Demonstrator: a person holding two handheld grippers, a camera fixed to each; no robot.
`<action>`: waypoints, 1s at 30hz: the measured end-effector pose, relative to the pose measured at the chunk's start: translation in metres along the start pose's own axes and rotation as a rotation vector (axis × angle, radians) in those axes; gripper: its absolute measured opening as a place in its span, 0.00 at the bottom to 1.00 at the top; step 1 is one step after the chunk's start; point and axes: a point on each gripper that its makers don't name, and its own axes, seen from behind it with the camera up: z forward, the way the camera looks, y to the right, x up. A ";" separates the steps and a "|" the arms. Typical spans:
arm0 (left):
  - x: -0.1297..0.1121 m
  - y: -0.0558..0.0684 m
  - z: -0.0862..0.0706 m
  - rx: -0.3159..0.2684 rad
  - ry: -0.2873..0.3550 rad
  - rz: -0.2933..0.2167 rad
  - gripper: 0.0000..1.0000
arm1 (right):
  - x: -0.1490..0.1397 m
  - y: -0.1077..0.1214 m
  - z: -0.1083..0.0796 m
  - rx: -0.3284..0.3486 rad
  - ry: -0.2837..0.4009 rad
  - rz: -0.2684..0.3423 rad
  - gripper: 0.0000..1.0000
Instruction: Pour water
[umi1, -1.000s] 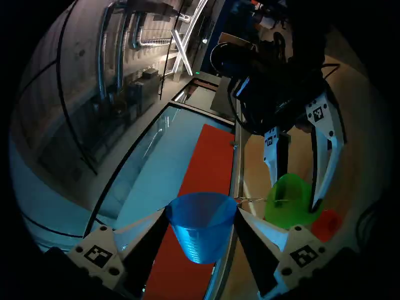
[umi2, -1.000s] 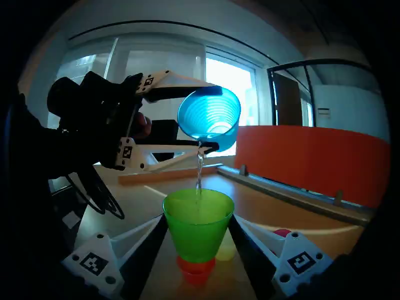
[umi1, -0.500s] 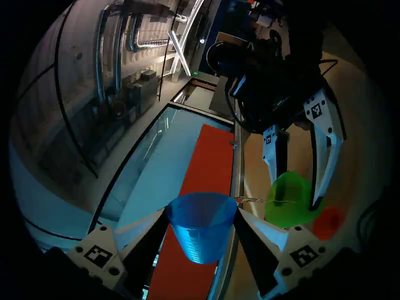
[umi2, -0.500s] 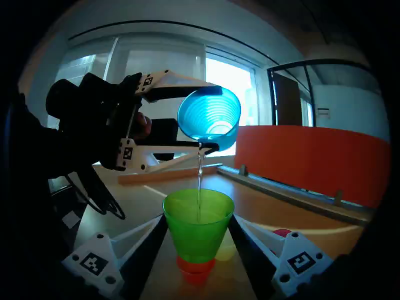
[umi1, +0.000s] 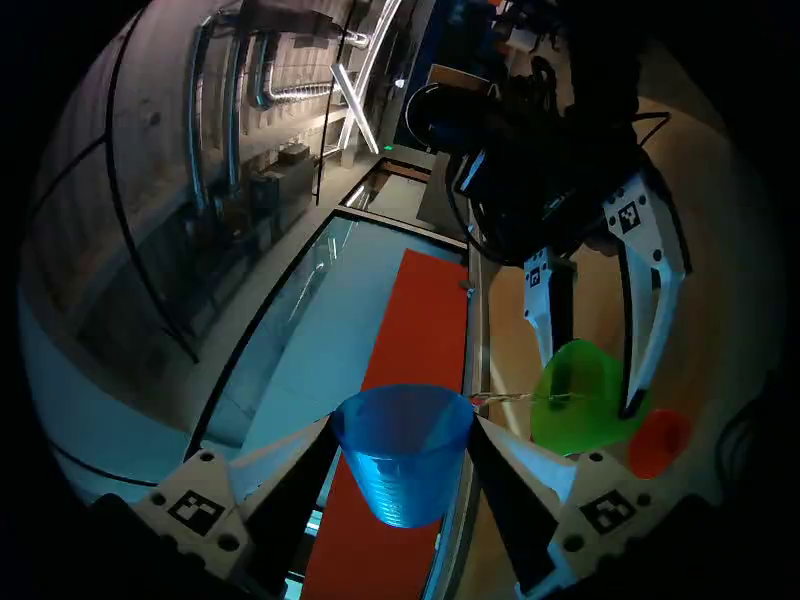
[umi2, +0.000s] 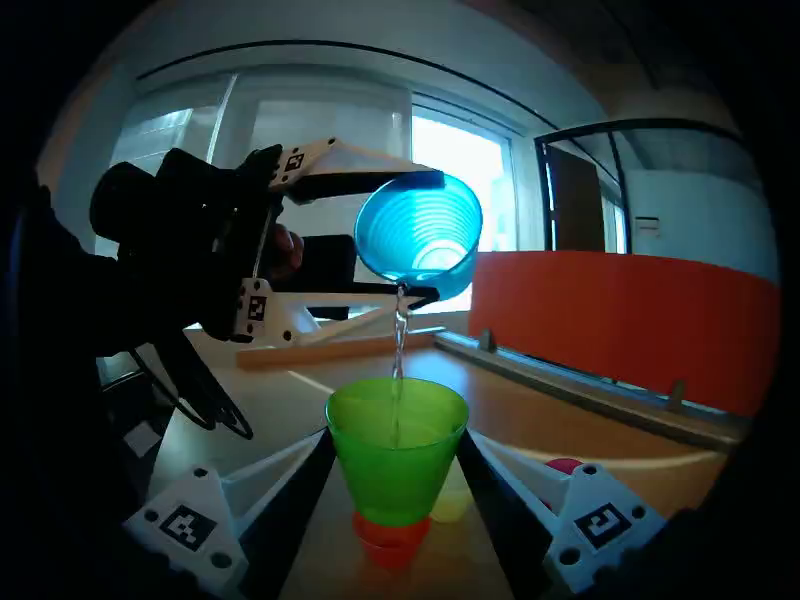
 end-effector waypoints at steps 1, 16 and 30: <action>0.000 0.000 0.000 0.001 0.000 0.002 0.88 | 0.000 0.000 0.000 0.000 0.000 0.000 0.88; 0.002 -0.001 -0.001 0.003 0.002 0.031 0.88 | 0.002 0.001 0.001 -0.002 0.001 -0.001 0.88; 0.004 0.003 0.000 -0.002 0.006 0.062 0.88 | 0.002 0.001 0.001 -0.003 0.002 -0.004 0.88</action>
